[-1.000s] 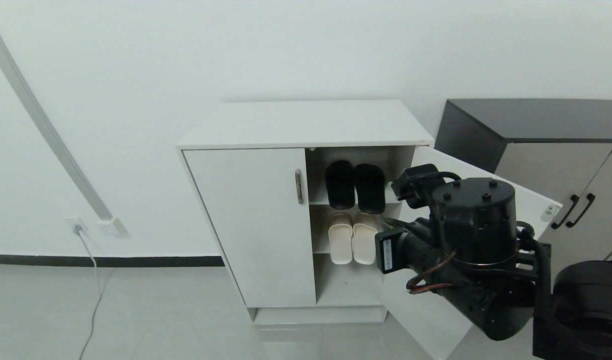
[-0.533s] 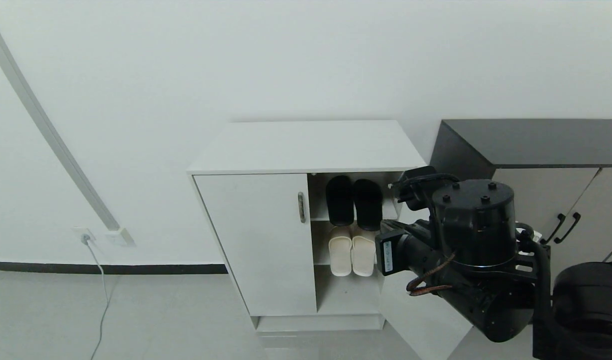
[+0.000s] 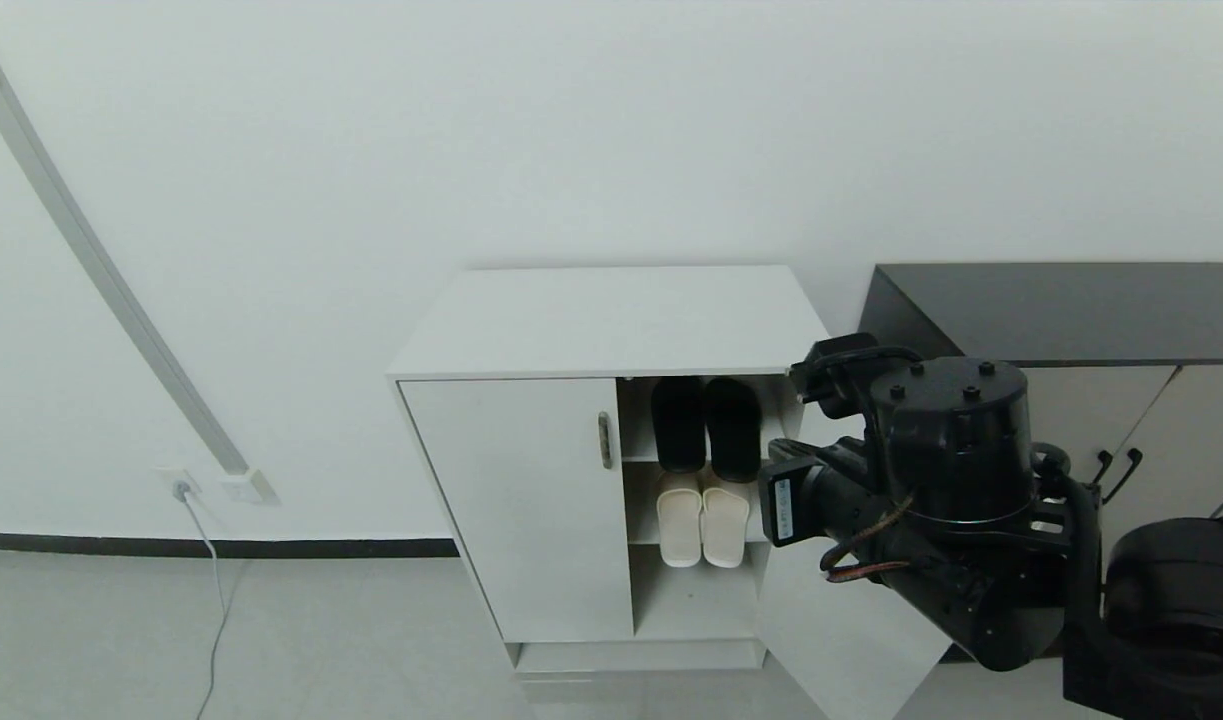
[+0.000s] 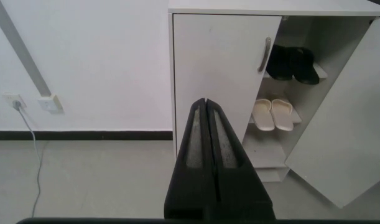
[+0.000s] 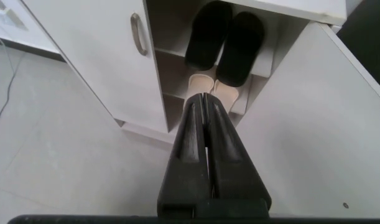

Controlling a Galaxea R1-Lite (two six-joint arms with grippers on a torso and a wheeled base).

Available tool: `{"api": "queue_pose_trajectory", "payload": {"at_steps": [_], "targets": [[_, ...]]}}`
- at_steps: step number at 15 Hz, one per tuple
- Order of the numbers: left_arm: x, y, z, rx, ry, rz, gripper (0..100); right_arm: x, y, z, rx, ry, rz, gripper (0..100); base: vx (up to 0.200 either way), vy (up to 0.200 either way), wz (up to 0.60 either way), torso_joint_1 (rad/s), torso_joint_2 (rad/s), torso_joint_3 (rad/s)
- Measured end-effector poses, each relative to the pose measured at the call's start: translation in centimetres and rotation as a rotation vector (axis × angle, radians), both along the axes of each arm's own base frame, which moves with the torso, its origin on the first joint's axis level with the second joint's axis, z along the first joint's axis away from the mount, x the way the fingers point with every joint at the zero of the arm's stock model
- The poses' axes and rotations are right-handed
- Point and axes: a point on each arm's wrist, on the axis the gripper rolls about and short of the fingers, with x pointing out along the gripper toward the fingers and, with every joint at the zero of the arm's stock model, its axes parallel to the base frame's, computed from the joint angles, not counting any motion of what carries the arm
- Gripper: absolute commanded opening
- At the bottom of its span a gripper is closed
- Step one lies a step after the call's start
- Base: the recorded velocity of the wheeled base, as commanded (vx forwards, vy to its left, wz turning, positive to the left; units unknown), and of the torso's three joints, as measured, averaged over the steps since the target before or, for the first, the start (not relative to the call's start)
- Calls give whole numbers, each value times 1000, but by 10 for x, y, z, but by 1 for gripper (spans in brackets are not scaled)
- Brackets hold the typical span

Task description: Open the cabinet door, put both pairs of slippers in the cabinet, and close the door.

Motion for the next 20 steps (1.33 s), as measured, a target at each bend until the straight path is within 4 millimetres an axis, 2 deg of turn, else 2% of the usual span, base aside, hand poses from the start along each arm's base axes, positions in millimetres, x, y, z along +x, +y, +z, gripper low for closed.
{"api": "queue_pose_trajectory", "payload": {"at_steps": [11, 17, 20], "targets": [[0, 0, 0, 0, 0, 1, 0, 0, 0, -3, -10, 5, 4, 0, 0, 0, 0, 0, 0, 0], [0, 0, 0, 0, 0, 1, 0, 0, -1, -3, -13, 7, 3, 0, 0, 0, -600, 4, 1, 2], [0, 0, 0, -2, 1, 0, 0, 0, -1, -3, -17, 4, 5, 0, 0, 0, 0, 0, 0, 0]]}}
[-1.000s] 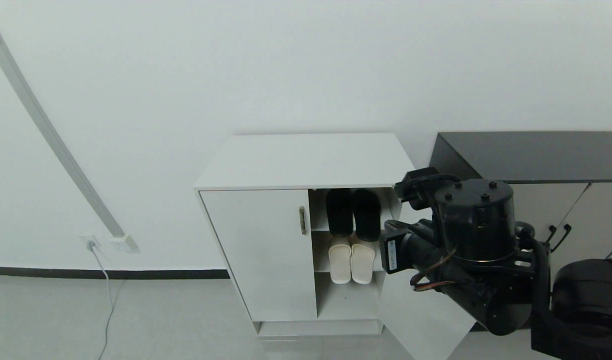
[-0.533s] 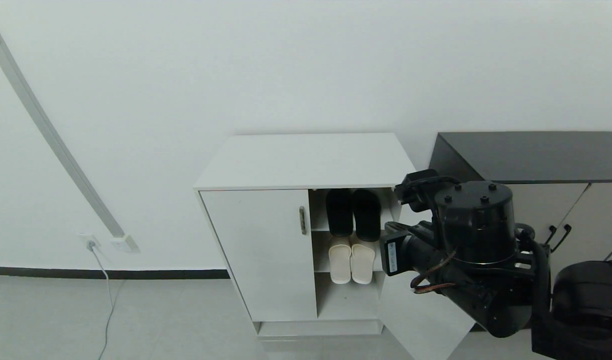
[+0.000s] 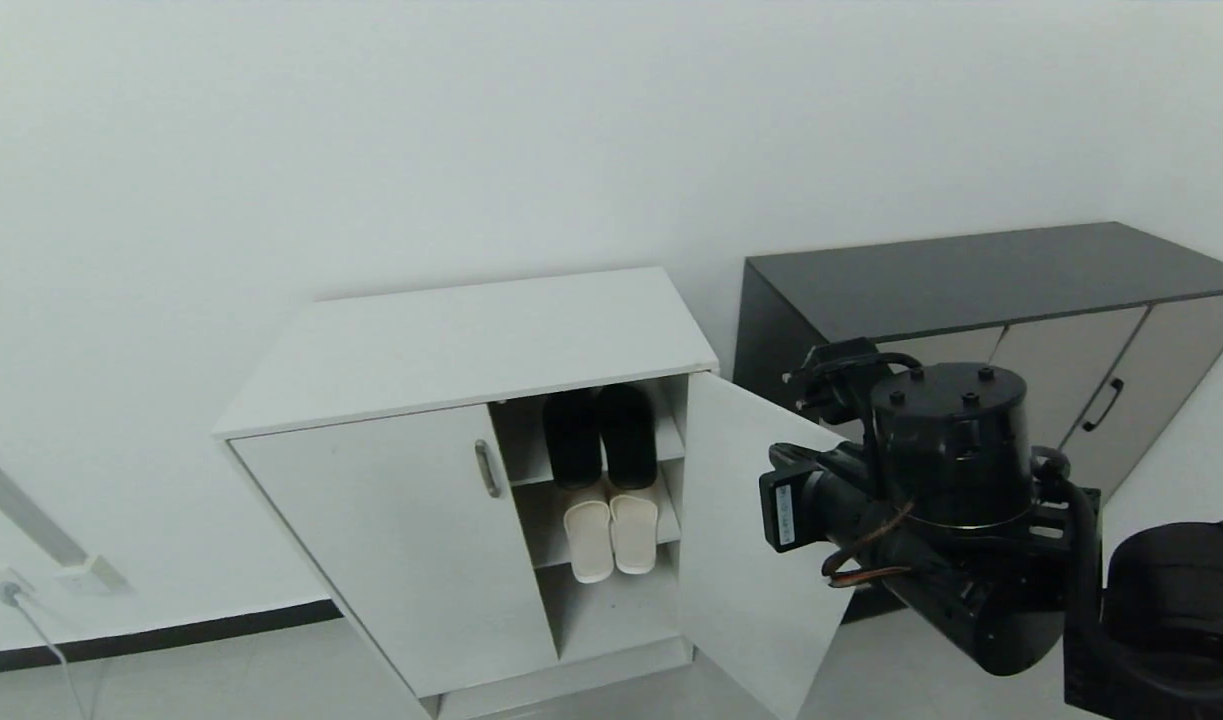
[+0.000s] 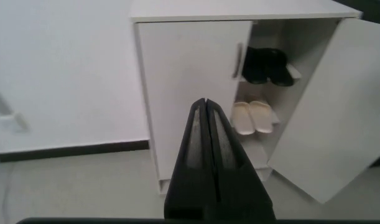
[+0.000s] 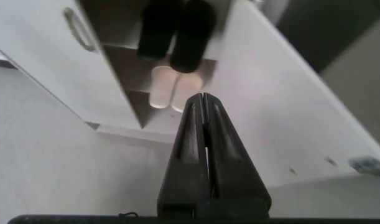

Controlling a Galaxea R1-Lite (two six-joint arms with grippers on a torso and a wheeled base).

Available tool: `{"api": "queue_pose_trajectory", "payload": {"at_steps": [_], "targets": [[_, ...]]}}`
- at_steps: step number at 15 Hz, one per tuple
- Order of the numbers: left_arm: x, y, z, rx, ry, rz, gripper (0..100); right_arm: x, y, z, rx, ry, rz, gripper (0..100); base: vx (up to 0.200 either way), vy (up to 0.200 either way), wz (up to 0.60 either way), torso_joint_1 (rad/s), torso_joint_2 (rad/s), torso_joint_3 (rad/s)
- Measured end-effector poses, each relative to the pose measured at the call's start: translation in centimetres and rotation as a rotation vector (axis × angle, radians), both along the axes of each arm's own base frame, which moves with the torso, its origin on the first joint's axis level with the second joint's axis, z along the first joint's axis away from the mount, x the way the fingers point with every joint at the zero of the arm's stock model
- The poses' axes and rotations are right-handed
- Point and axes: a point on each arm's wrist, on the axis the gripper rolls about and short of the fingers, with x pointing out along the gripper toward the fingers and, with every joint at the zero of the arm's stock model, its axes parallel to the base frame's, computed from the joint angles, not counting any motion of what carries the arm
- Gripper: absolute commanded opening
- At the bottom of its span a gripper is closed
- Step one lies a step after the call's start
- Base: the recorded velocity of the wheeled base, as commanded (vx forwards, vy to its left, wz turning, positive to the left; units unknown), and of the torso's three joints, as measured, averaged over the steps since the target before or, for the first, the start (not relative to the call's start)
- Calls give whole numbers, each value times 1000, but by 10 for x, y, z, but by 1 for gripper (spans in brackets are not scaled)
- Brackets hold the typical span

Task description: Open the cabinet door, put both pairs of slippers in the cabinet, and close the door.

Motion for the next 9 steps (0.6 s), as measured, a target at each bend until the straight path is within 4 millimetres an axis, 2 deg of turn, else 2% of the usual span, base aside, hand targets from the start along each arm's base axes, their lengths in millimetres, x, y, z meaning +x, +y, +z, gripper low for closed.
{"api": "queue_pose_trajectory", "payload": {"at_steps": [3, 9], "targets": [[0, 0, 0, -1, -2, 1, 0, 1, -1, 0, -6, -19, 1, 0, 0, 0, 0, 0, 0, 0], [0, 0, 0, -1, -2, 1, 0, 3, -4, -2, -11, -30, -6, 0, -200, 0, 0, 0, 2, 3]]}}
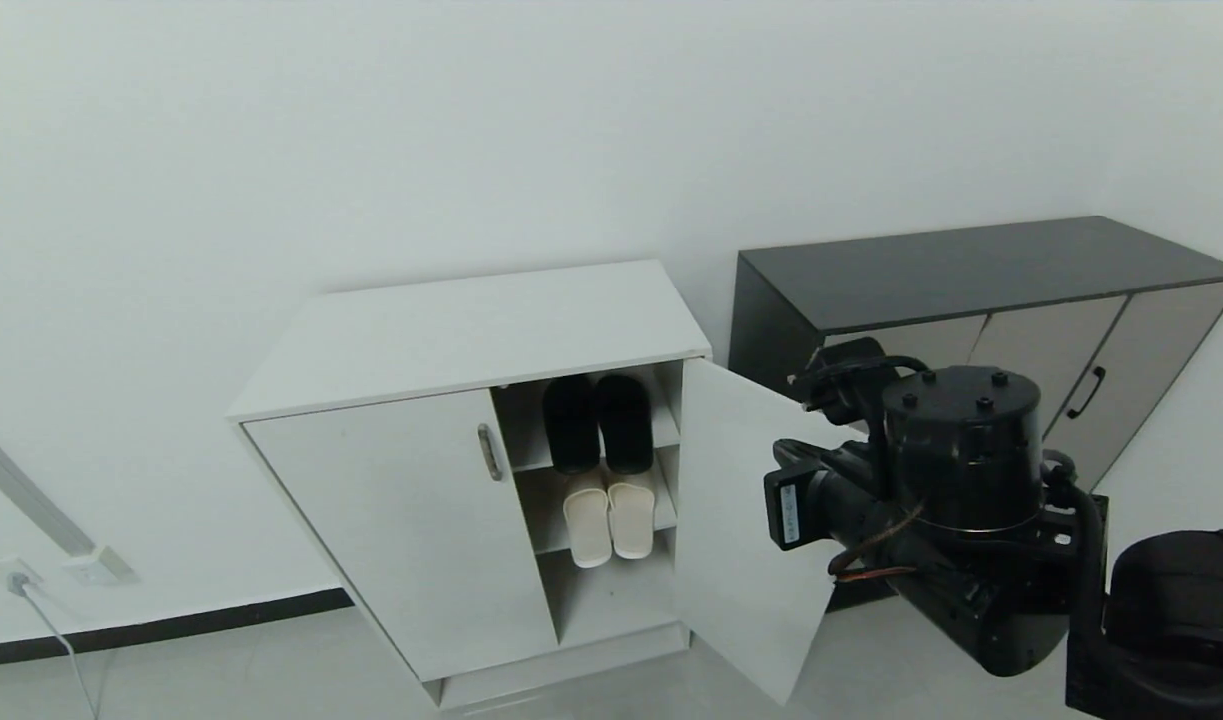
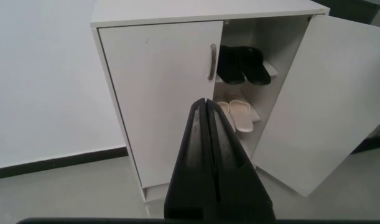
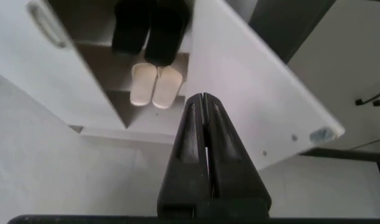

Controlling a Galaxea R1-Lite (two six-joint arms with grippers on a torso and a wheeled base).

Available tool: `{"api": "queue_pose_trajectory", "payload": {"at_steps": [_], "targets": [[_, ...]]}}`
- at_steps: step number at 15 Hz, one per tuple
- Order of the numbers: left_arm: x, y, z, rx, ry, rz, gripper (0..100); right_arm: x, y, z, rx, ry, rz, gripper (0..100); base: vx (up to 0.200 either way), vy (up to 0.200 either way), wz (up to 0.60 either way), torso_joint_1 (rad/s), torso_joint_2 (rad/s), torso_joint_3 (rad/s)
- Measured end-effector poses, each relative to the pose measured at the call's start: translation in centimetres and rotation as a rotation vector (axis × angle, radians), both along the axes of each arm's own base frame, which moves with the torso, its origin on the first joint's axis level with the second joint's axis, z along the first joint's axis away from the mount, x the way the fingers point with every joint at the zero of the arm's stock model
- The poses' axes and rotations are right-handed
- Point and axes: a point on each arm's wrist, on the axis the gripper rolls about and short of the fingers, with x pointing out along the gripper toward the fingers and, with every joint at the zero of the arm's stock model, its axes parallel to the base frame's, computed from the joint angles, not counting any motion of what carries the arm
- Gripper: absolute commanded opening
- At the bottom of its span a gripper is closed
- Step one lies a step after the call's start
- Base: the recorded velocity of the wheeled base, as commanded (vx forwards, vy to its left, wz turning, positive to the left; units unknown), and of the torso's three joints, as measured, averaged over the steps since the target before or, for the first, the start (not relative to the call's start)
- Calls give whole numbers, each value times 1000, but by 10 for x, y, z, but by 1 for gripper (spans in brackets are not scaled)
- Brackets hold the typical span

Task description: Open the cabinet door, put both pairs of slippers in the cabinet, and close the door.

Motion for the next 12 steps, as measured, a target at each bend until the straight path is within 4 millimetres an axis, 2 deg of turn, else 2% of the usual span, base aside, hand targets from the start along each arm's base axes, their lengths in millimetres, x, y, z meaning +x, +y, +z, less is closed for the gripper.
{"api": "queue_pose_trajectory", "payload": {"at_steps": [8, 10, 12], "targets": [[0, 0, 0, 0, 0, 0, 0, 10, -4, -4, 8, -1, -19, 0, 0, 0, 0, 0, 0, 0], [0, 0, 0, 0, 0, -1, 0, 23, -7, -5, 16, -10, -52, 0, 0, 0, 0, 0, 0, 0], [0, 0, 0, 0, 0, -1, 0, 46, -15, -4, 30, -24, -116, 0, 0, 0, 0, 0, 0, 0]]}}
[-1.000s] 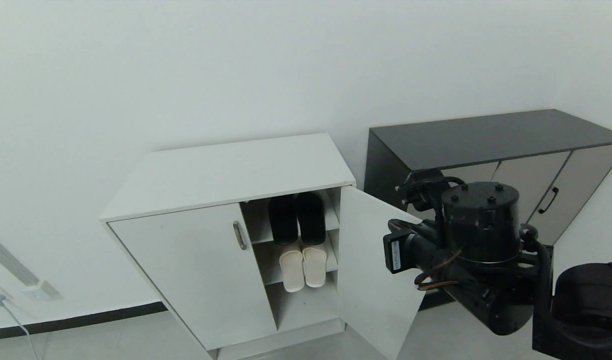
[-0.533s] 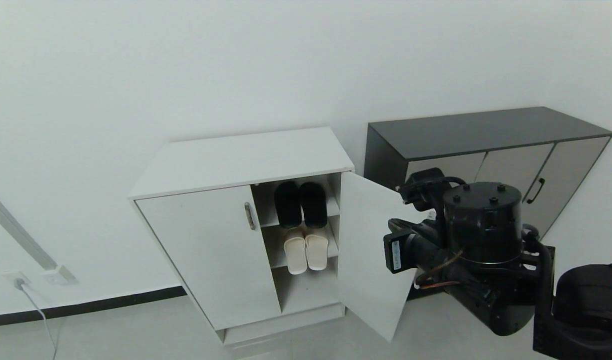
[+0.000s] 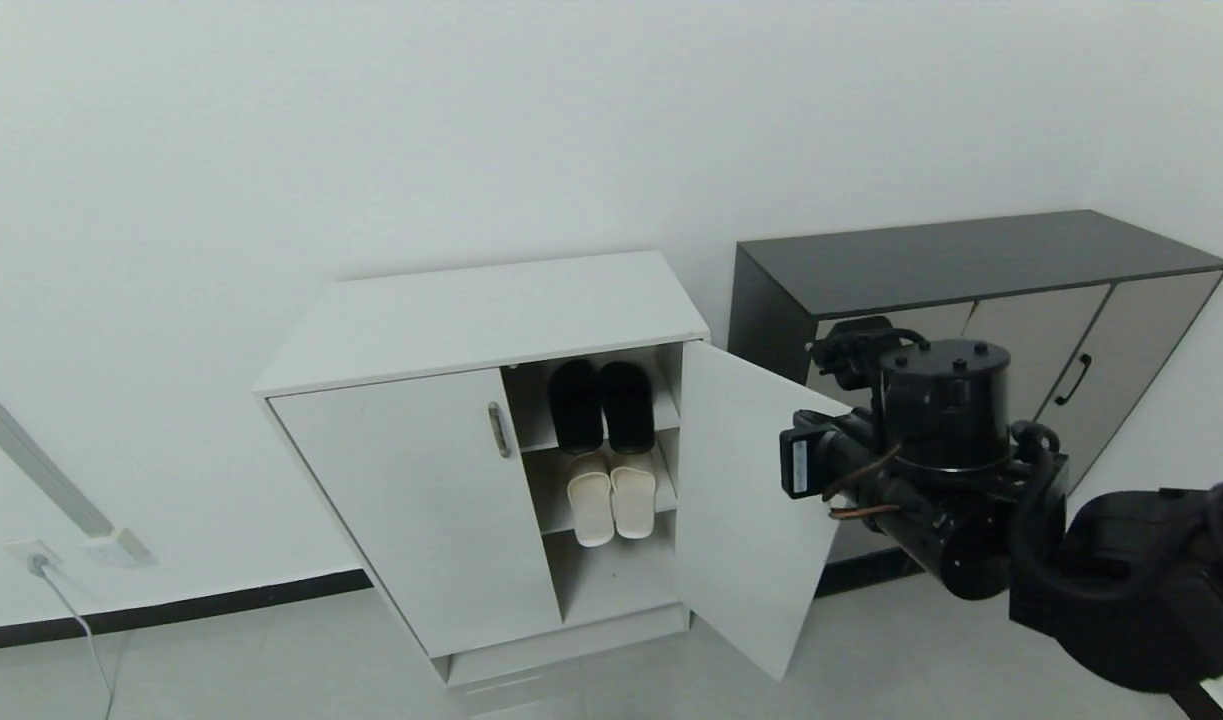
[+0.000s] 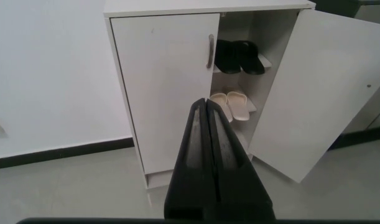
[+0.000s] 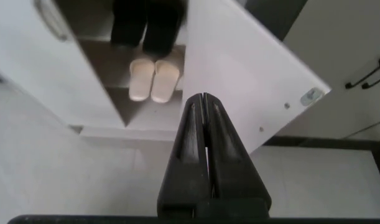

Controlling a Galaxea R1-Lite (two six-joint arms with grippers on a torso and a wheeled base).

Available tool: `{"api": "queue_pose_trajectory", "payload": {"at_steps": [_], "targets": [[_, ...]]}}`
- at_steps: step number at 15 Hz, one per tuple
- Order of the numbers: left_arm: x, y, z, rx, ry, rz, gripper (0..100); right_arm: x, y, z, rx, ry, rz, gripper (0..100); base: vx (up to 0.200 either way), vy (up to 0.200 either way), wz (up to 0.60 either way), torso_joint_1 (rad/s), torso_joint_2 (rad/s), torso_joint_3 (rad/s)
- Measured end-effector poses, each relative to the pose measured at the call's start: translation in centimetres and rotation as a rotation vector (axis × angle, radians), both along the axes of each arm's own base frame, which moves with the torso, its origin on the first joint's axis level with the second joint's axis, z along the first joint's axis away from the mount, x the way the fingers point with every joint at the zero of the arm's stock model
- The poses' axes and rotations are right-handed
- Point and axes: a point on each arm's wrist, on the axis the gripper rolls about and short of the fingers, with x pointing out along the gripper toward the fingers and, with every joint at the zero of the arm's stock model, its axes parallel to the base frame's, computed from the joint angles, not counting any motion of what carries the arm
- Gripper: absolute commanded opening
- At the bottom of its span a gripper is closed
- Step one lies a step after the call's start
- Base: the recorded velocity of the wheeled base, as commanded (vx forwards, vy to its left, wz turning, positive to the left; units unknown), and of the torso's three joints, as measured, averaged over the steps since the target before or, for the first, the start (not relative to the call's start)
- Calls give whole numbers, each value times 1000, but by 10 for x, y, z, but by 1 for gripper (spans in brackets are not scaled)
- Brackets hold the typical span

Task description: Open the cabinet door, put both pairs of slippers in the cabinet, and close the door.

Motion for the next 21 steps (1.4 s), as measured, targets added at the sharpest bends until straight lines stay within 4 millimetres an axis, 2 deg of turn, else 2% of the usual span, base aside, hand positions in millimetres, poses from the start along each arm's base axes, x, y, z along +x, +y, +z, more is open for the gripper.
{"api": "queue_pose_trajectory", "payload": {"at_steps": [4, 8, 11, 15, 21], "targets": [[0, 0, 0, 0, 0, 0, 0, 45, -19, 3, 22, -12, -64, 0, 0, 0, 0, 0, 0, 0], [0, 0, 0, 0, 0, 0, 0, 83, -34, -11, 17, 11, -132, 0, 0, 0, 0, 0, 0, 0], [0, 0, 0, 0, 0, 0, 0, 104, -45, -21, 31, 21, -175, 0, 0, 0, 0, 0, 0, 0], [0, 0, 0, 0, 0, 0, 0, 121, -54, -30, 39, 32, -195, 0, 0, 0, 0, 0, 0, 0], [0, 0, 0, 0, 0, 0, 0, 128, -57, -41, 30, 50, -209, 0, 0, 0, 0, 0, 0, 0]]}}
